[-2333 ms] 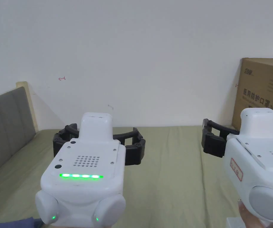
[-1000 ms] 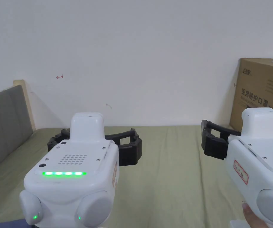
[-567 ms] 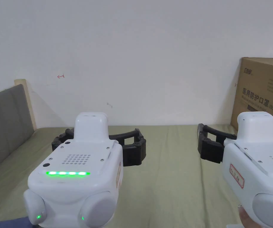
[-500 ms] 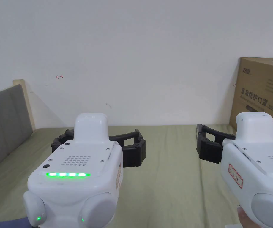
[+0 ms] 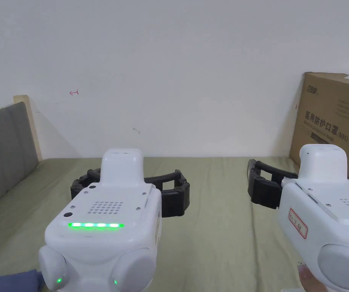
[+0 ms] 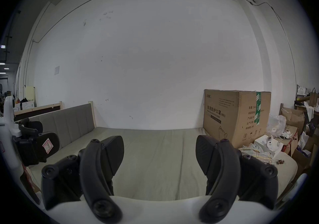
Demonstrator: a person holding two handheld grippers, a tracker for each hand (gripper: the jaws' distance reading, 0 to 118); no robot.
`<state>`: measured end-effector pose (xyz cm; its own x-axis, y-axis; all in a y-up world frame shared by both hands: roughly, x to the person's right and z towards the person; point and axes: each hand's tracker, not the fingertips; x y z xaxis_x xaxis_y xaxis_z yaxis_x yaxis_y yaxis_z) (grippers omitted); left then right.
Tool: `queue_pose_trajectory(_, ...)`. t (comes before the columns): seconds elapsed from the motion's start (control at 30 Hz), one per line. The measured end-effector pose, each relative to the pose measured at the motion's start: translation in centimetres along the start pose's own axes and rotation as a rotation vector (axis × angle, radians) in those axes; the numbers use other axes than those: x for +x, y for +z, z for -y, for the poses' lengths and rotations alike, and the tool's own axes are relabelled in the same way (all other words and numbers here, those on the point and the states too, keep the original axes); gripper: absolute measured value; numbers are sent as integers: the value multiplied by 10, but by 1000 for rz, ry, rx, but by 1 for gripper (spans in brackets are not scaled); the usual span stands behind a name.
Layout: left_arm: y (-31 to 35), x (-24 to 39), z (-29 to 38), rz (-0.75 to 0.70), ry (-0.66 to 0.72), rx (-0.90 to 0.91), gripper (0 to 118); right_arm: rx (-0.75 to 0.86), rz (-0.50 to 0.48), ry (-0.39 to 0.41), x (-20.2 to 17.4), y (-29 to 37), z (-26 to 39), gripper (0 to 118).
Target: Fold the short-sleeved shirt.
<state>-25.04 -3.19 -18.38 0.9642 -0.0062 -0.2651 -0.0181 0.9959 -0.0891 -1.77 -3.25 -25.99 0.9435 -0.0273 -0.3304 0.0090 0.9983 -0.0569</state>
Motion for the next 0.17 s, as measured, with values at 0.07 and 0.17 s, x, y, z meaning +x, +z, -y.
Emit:
queue_pose_trajectory(0.07,1,1,-1,-9,-5,4,118,-5,1,5,-2,0,1,92)
queue_pose_trajectory(0.17,3,0,-2,-17,-4,10,118,-5,2,13,-4,0,2,92)
